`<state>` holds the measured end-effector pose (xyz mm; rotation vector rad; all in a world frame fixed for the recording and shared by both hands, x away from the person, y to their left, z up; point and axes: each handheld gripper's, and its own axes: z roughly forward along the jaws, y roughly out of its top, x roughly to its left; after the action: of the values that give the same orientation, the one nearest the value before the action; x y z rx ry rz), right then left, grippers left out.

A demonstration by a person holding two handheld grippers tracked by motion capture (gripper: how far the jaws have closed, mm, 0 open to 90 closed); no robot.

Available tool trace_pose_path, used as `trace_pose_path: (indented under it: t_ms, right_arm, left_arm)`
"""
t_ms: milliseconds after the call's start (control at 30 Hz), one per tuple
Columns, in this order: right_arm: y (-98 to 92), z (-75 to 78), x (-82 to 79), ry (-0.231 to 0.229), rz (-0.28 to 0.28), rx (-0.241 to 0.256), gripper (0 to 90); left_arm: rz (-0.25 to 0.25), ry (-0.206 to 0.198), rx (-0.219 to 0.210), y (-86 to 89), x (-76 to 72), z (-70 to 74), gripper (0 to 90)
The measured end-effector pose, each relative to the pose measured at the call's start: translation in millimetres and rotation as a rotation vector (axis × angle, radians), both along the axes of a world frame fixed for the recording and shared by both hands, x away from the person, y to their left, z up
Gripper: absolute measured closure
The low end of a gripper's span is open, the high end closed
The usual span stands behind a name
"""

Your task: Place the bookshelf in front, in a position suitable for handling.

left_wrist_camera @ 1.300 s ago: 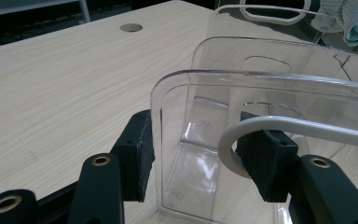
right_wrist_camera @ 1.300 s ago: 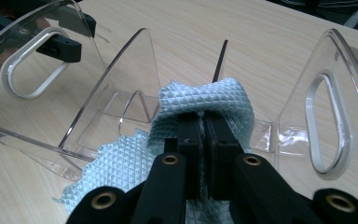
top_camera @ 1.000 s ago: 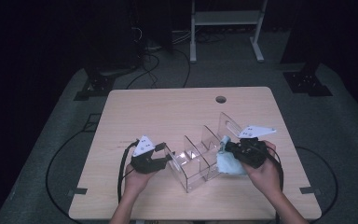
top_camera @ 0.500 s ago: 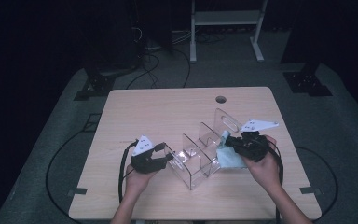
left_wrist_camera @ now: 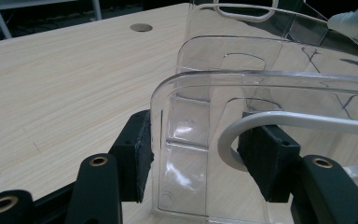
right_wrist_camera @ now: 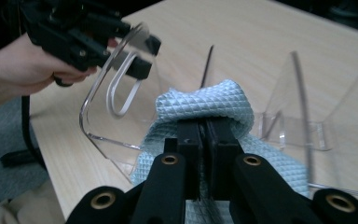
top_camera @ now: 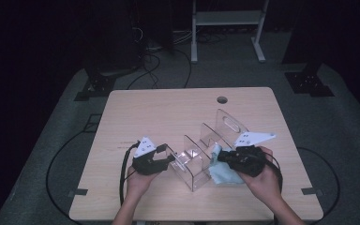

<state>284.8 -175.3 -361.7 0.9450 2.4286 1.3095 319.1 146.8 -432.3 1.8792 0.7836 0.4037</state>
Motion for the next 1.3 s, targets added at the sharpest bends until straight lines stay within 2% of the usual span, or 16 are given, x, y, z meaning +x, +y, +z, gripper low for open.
trace_pose_path:
  t_ms: [67,200,567,667,867,967,1067,1300]
  right_arm:
    - [6.4,-6.7,2.1,0.013,0.007,-0.026,85.7]
    - [15.4,-14.3,10.1,0.031,0.012,-0.039,85.7]
    - [29.0,-11.1,32.2,0.051,-0.003,-0.022,85.7]
    - [26.4,-10.6,29.2,0.051,-0.004,-0.024,85.7]
    - [13.3,-11.5,12.4,0.050,0.005,-0.046,85.7]
    - [13.3,-10.2,12.2,0.051,0.001,-0.055,85.7]
    - [17.0,-9.4,16.1,0.053,0.001,-0.062,85.7]
    - [39.2,-5.4,40.6,0.069,-0.001,-0.076,85.7]
  left_arm:
    - [-0.002,-0.002,0.000,-0.5,-0.2,-0.1,45.8]
    - [-0.003,-0.006,0.001,-0.8,-0.3,-0.1,45.9]
    - [0.001,-0.005,-0.005,-0.5,-0.2,-0.5,46.1]
    - [0.002,-0.003,-0.005,-0.4,0.0,-0.4,46.1]
    - [-0.002,-0.006,0.002,-1.0,-0.1,-0.1,46.1]
    - [-0.004,-0.008,0.004,-2.2,-0.6,0.0,46.1]
    - [-0.007,-0.009,0.006,-2.3,-0.7,0.1,46.1]
    - [-0.013,-0.012,0.005,-2.4,-0.7,0.0,46.2]
